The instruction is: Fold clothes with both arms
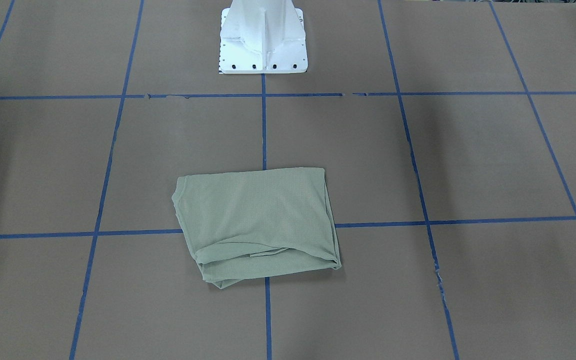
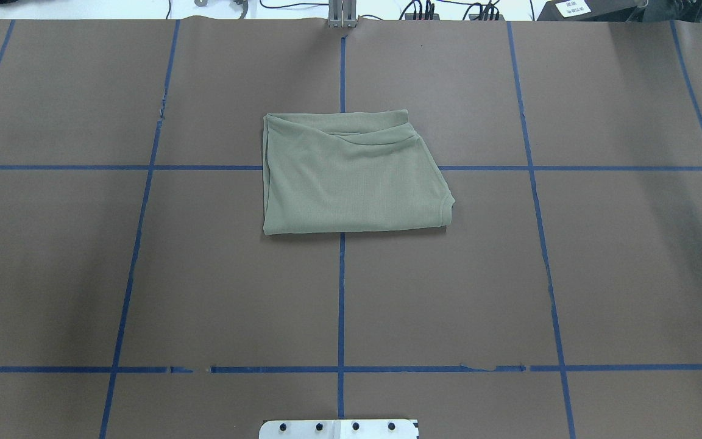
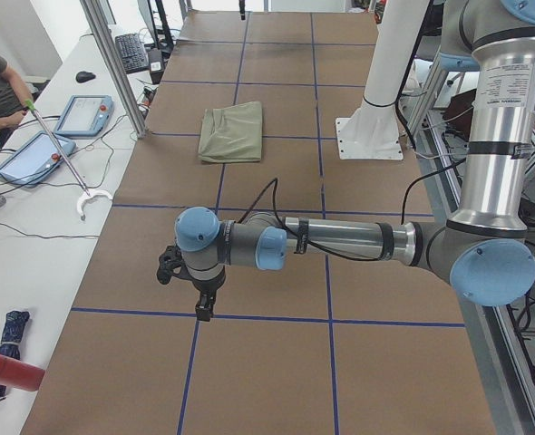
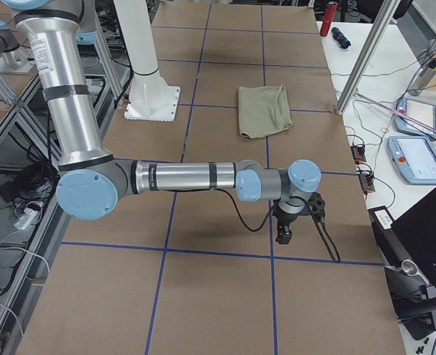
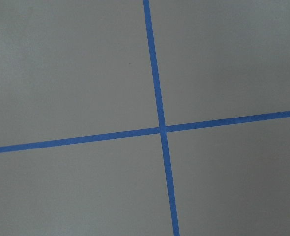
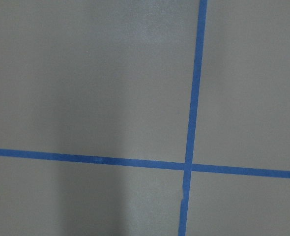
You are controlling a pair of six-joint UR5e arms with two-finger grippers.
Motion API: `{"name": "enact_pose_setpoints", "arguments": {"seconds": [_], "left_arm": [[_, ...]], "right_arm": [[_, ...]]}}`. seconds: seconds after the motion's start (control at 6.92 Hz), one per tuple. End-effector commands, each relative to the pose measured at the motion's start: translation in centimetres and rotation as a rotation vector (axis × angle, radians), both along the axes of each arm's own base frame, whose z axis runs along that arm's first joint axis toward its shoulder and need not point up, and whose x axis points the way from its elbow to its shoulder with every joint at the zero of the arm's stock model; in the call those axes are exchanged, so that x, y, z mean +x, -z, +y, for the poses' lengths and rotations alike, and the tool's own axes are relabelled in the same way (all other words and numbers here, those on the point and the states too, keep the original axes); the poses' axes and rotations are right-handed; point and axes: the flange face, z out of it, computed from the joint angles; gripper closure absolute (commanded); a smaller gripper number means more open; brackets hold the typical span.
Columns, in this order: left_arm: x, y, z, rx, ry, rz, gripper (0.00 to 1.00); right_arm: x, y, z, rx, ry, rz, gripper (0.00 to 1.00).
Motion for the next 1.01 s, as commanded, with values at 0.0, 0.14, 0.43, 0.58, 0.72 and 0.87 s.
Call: {"name": "enact_pose_setpoints", "arguments": {"seconds": [0.0,0.14,0.43,0.58,0.72,0.87], "left_arm": [[0.0,0.2,-0.1,0.005,-0.002,-0.001,0.00],[0.0,0.4,-0.3,0.010,-0.003,-0.001,0.00],[0.0,1.3,-0.5,0.028,-0.002,-0.002,0.00],[0.0,1.4,-0.5,0.031,-0.001,-0.002,0.00],[0.0,1.9,-0.6,0.040,-0.001,-0.002,0.00],[-0.1,2.5,-0.4,0.053,-0.001,-0.004,0.00]], "right_arm": [[0.0,0.0,0.1,0.001,-0.001,-0.001,0.00],[-0.2,0.2,0.1,0.002,0.002,-0.007,0.00],[-0.2,0.5,1.0,0.012,0.004,-0.013,0.00],[-0.5,0.4,1.1,0.009,0.009,-0.014,0.00],[-0.5,0.5,1.1,0.010,0.009,-0.016,0.00],[-0.5,0.9,1.0,0.019,0.009,-0.015,0.00]]}}
